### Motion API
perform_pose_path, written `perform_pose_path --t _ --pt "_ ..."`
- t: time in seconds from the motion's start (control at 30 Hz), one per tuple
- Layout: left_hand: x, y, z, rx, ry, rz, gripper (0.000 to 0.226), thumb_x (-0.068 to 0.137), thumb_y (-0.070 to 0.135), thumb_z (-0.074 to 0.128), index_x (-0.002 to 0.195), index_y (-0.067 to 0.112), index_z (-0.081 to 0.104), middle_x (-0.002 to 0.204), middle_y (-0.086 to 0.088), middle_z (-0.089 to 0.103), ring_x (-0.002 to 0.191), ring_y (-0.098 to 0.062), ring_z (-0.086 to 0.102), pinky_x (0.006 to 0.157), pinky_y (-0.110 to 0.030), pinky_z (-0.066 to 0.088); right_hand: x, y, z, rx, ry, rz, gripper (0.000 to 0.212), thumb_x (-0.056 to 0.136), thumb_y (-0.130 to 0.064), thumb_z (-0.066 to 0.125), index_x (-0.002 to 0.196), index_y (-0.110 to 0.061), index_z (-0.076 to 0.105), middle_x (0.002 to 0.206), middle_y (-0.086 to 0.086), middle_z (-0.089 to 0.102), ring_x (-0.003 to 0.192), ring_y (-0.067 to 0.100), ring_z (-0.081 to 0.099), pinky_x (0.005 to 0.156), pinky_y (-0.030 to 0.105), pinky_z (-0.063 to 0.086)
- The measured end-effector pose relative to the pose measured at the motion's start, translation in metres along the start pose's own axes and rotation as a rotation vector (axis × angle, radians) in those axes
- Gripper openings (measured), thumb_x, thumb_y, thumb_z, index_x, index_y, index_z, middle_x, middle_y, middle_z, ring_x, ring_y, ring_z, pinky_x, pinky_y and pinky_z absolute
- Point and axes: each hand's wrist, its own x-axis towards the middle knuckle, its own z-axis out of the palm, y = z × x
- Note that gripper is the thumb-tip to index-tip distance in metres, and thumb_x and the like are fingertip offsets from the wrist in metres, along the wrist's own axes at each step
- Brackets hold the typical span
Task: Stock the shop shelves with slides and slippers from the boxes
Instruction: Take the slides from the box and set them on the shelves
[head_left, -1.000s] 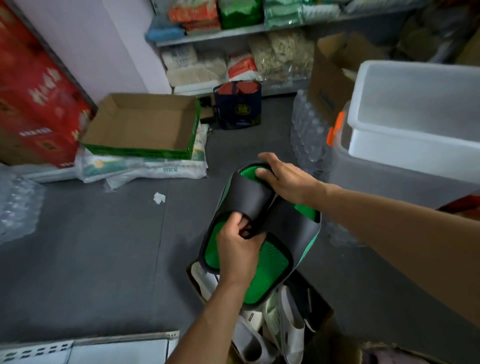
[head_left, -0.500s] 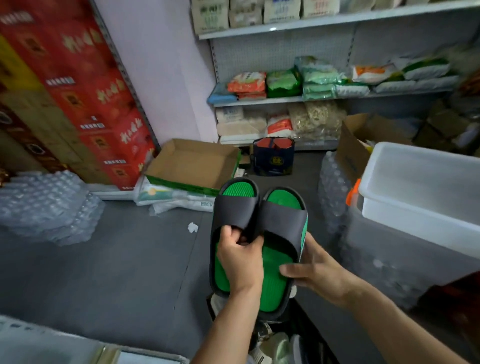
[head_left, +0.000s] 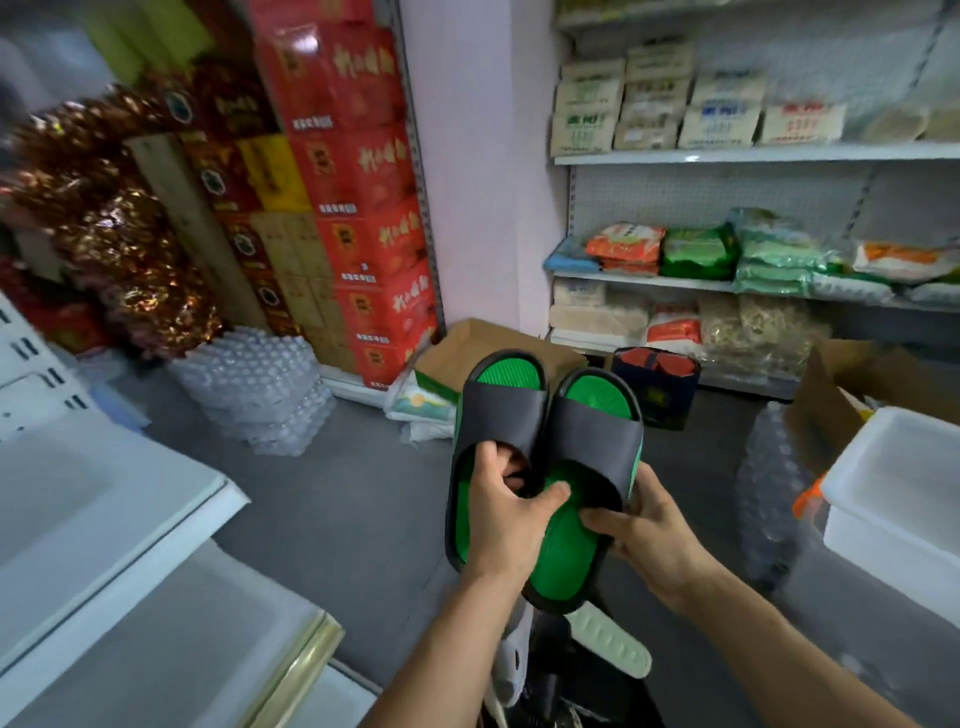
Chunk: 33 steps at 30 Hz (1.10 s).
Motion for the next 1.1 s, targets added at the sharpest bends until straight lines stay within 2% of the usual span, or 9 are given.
perform_pose_path --t 0.2,0.3,0.4,0.5,0.6,0.7,0.83,0.97,1.1 --pt "-0.004 0.020 -0.074 0.091 0.271 0.101 0.033 0.075 0.008 0.080 0.072 0.015 0.048 0.070 0.004 0.062 0.060 -0.003 0.055 0.057 -0.014 0.046 -0.019 -0.021 0.077 0.009 -0.195 0.005 0.052 0.069 0.009 0.077 0.113 -0.009 0.055 0.099 0.012 0.073 0.089 0.029 0.072 0.067 0.039 0.058" --pt "-0.009 0.032 -0.115 0.130 0.322 0.148 0.031 0.076 0.010 0.080 0.069 0.014 0.049 0.067 0.004 0.061 0.059 -0.004 0.054 0.059 -0.019 0.046 -0.024 -0.027 0.108 0.018 -0.292 0.052 0.074 0.059 -0.036 0.090 0.122 -0.015 0.057 0.115 0.010 0.070 0.104 0.029 0.068 0.079 0.045 0.056" --pt "-0.018 0.043 -0.160 0.140 0.341 0.177 0.036 0.077 0.010 0.078 0.065 0.021 0.046 0.064 0.006 0.060 0.057 -0.003 0.050 0.058 -0.019 0.044 -0.022 -0.036 0.142 0.051 -0.306 0.185 0.070 0.076 -0.074 0.044 0.125 -0.025 0.058 0.123 0.006 0.067 0.113 0.027 0.063 0.091 0.046 0.050" --pt "-0.032 0.052 -0.207 0.138 0.277 0.183 0.037 0.077 0.007 0.076 0.063 0.019 0.044 0.059 0.009 0.054 0.056 -0.005 0.046 0.058 -0.021 0.041 -0.022 -0.048 0.179 0.057 -0.262 0.257 0.072 0.086 -0.075 0.025 0.119 -0.022 0.061 0.119 0.007 0.068 0.111 0.026 0.062 0.098 0.046 0.046" --pt "-0.048 0.059 -0.255 0.127 0.196 0.189 0.036 0.078 0.005 0.074 0.063 0.012 0.042 0.059 0.003 0.049 0.059 -0.010 0.044 0.060 -0.025 0.039 -0.036 -0.051 0.218 -0.017 -0.225 0.221 0.065 0.091 -0.067 0.034 0.120 -0.016 0.062 0.113 0.009 0.071 0.106 0.026 0.065 0.092 0.043 0.050" --pt "-0.063 0.064 -0.299 0.103 0.169 0.175 0.025 0.078 0.000 0.073 0.068 0.004 0.050 0.066 -0.009 0.059 0.063 -0.010 0.051 0.065 -0.026 0.044 -0.057 -0.050 0.250 -0.166 -0.220 0.145 0.051 0.095 -0.057 0.041 0.113 -0.016 0.065 0.100 0.005 0.074 0.096 0.024 0.067 0.081 0.038 0.053" --pt "-0.082 0.068 -0.352 0.108 0.080 0.158 0.018 0.077 -0.007 0.072 0.076 0.010 0.064 0.078 0.005 0.071 0.079 -0.010 0.067 0.075 -0.026 0.053 -0.084 -0.045 0.286 -0.113 -0.249 0.129 0.043 0.094 -0.051 0.048 0.113 -0.016 0.064 0.107 0.008 0.073 0.101 0.027 0.068 0.087 0.043 0.054" --pt "-0.093 0.069 -0.395 0.158 -0.033 0.162 0.027 0.077 -0.013 0.064 0.089 0.011 0.070 0.092 -0.001 0.075 0.094 -0.014 0.070 0.085 -0.032 0.053 -0.106 -0.043 0.322 -0.138 -0.199 0.132 0.038 0.095 -0.048 0.049 0.086 -0.016 0.068 0.084 0.009 0.075 0.073 0.022 0.071 0.072 0.036 0.054" --pt "-0.100 0.066 -0.430 0.186 -0.018 0.184 0.031 0.077 -0.014 0.061 0.098 0.007 0.072 0.097 -0.003 0.076 0.099 -0.018 0.070 0.095 -0.044 0.052 -0.122 -0.038 0.351 -0.281 -0.227 0.162 0.042 0.093 -0.052 0.050 0.082 -0.016 0.068 0.081 0.008 0.073 0.082 0.027 0.069 0.083 0.042 0.055"
